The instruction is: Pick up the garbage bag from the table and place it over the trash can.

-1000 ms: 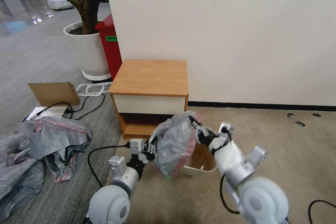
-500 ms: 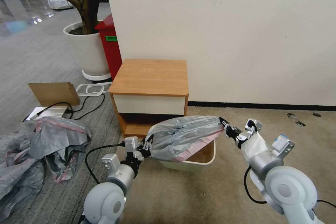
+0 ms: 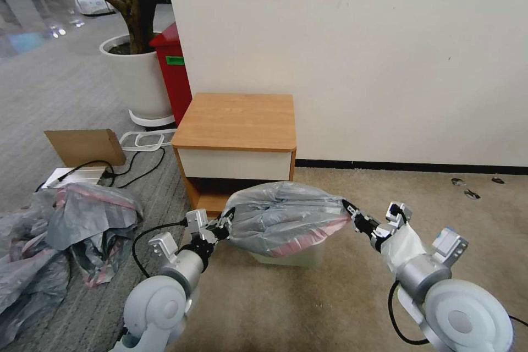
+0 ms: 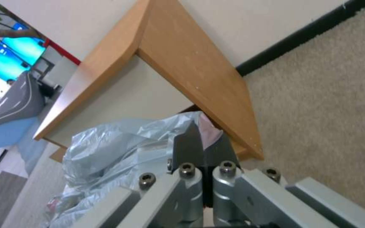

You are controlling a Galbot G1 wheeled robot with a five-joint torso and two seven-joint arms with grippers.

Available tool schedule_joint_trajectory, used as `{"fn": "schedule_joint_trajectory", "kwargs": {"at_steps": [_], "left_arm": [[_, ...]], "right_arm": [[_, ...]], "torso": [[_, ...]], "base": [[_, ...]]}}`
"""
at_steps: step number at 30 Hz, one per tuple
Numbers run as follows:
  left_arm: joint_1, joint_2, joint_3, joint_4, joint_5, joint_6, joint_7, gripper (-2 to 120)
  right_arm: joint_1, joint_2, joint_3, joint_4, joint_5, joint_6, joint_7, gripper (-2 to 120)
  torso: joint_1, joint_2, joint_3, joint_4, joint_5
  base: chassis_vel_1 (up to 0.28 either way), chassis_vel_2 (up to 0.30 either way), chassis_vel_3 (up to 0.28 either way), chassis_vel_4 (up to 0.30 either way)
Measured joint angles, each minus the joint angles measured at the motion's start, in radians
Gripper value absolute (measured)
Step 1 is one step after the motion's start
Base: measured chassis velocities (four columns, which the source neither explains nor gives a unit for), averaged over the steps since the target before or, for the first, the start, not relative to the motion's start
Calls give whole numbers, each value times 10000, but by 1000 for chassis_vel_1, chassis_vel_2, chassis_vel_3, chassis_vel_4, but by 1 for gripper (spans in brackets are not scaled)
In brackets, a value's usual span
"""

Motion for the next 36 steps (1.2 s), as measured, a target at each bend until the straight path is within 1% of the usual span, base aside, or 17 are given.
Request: {"fn": "schedule_joint_trajectory", "kwargs": {"at_steps": [4,5,6,9,10,12,14,17,18,20,21,22,25,26,29,33,36], "left_arm": [[-13,53,-5,1,-10,40,6,9],[-33,62,-6,12,-9,41,6,9],[-33,62,-6,12,-9,41,6,9],[-102,78,-9,95,59,41,-18,9],[-102,78,-9,95,59,41,-18,9],[-192,74,-35,186,180,-12,-84,9],[-227,69,-45,207,180,-40,-134,9],[-375,51,-64,278,77,-214,-397,9],[-375,51,-64,278,77,-214,-397,9],[-412,42,-65,279,-89,-259,-522,9],[-417,35,-72,249,-260,-265,-601,9],[-417,35,-72,249,-260,-265,-601,9],[-424,35,-156,116,-937,-193,-873,9],[-424,35,-156,116,-937,-193,-873,9],[-376,68,-249,31,-1194,-79,-898,9],[-317,67,-280,-29,-1268,-54,-899,9],[-305,59,-275,-38,-1268,-53,-899,9]], "right_arm": [[23,56,5,-45,-41,28,-130,0],[22,73,16,2,-44,43,-223,6],[22,73,16,2,-44,43,-223,6],[-205,114,32,469,-30,63,-360,19],[-205,114,32,469,-30,63,-360,19],[-614,182,27,955,5,80,-376,30],[-759,201,24,1083,17,96,-398,32],[-1158,271,28,1359,193,157,-590,47],[-1158,271,28,1359,193,157,-590,47],[-1317,312,11,1405,302,203,-842,54],[-1471,358,-19,1408,336,231,-1288,61],[-1471,358,-19,1408,336,231,-1288,61],[-1718,511,-142,1088,332,435,-2522,78],[-1718,511,-142,1088,332,435,-2522,78],[-1694,588,-180,746,329,927,-3206,91],[-1616,638,-212,603,312,1220,-3414,100],[-1580,676,-245,547,279,1339,-3414,100]], "torso": [[-1,0,0,1,1],[0,0,0,1,1],[0,0,0,1,1],[-1,0,0,1,1],[-1,0,0,1,1],[0,0,0,1,0],[0,1,0,1,0],[0,0,0,0,0],[0,0,0,0,0],[0,0,0,0,0],[0,1,0,0,0],[0,1,0,0,0],[0,0,0,0,1],[0,0,0,0,1],[0,1,1,1,1],[0,0,1,1,1],[0,0,1,1,1]], "base": [[0,0,0,0],[0,0,0,0],[0,0,0,0],[0,0,0,0],[0,0,0,0],[0,0,0,0],[0,0,0,0],[0,0,0,0],[0,0,0,0],[0,0,0,0],[0,0,0,0],[0,0,0,0],[0,0,0,0],[0,0,0,0],[0,0,0,0],[0,0,0,0],[0,0,0,0]]}}
